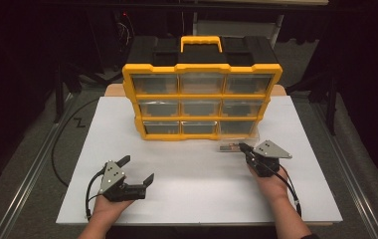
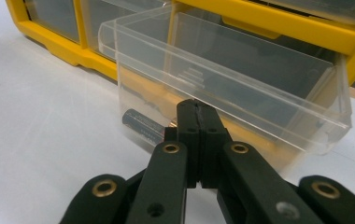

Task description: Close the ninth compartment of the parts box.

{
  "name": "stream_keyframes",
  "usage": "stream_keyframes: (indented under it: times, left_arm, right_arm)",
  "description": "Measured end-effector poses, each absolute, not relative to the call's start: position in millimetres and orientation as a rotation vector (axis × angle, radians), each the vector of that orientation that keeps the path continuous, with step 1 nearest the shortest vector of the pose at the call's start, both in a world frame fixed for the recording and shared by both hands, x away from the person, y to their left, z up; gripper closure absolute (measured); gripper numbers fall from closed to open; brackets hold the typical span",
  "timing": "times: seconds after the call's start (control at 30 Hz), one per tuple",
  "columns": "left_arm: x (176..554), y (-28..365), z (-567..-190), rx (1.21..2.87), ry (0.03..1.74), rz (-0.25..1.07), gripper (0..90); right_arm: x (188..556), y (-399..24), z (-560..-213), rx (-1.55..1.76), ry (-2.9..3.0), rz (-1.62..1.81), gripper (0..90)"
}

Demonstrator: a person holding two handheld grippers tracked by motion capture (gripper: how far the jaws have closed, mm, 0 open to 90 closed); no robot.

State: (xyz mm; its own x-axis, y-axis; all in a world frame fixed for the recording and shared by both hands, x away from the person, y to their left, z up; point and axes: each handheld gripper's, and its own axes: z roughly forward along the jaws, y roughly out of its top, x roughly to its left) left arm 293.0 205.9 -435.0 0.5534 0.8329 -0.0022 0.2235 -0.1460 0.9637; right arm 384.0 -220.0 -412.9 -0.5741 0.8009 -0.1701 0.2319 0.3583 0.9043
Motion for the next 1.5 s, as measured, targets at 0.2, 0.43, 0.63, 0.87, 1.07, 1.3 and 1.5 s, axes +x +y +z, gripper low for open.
stream_keyframes:
  times: [0.2, 0.43, 0.63, 0.87, 1.07, 1.3, 1.5]
  left_arm:
    - [293, 206, -435, 1.671, 0.896, 0.677, 1.1]
    - [292, 206, -435, 1.671, 0.893, 0.675, 1.1]
    - [292, 206, -435, 1.67, 0.891, 0.675, 1.1]
    - [291, 206, -436, 1.67, 0.891, 0.671, 1.1]
    - [292, 207, -436, 1.668, 0.893, 0.673, 1.1]
    - [292, 208, -435, 1.662, 0.896, 0.673, 1.1]
    - [293, 209, -434, 1.651, 0.904, 0.675, 1.1]
  right_arm:
    - [390, -219, -414, 0.9, 2.002, 1.191, 90.0]
    - [396, -217, -415, 0.908, 1.992, 1.179, 90.0]
    - [402, -216, -416, 0.919, 1.984, 1.173, 90.0]
    - [413, -214, -417, 0.931, 1.971, 1.167, 90.0]
    - [419, -213, -418, 0.941, 1.964, 1.164, 90.0]
    - [426, -212, -418, 0.95, 1.957, 1.163, 90.0]
    - [431, -211, -419, 0.966, 1.942, 1.167, 90.0]
